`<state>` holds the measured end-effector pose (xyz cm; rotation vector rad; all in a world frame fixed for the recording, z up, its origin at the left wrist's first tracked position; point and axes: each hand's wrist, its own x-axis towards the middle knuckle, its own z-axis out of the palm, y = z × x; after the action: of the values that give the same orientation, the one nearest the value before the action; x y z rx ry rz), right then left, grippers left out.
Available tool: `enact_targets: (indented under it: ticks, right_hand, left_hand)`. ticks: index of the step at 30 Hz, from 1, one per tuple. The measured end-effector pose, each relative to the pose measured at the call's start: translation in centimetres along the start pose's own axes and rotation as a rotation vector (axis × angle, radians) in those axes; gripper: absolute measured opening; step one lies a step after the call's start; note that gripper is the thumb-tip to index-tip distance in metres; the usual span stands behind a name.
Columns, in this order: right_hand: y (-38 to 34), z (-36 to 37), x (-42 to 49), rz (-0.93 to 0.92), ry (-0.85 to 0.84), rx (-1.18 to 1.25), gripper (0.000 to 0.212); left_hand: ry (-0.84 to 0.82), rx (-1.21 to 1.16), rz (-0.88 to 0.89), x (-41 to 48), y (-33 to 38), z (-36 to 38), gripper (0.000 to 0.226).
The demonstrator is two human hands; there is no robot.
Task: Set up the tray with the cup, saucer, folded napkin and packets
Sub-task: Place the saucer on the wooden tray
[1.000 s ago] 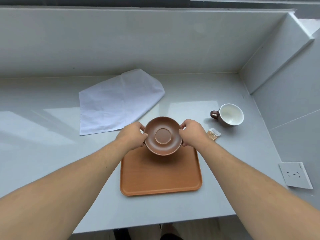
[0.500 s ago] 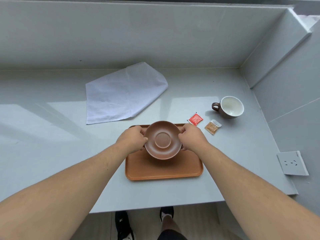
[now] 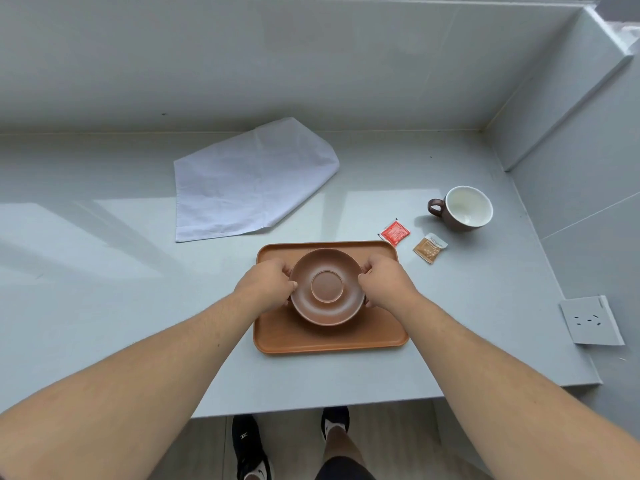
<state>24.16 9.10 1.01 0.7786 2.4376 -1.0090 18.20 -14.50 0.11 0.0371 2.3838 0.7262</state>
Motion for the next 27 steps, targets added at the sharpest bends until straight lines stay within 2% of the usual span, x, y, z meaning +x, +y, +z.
enact_targets:
  ticks: [27]
  right_hand:
    - [1.1,0.6,0.5,0.043,-0.038,-0.013,0.008]
  left_hand:
    - [-0.010,-0.038,0.023,0.6,-0.7,1.4,0.007]
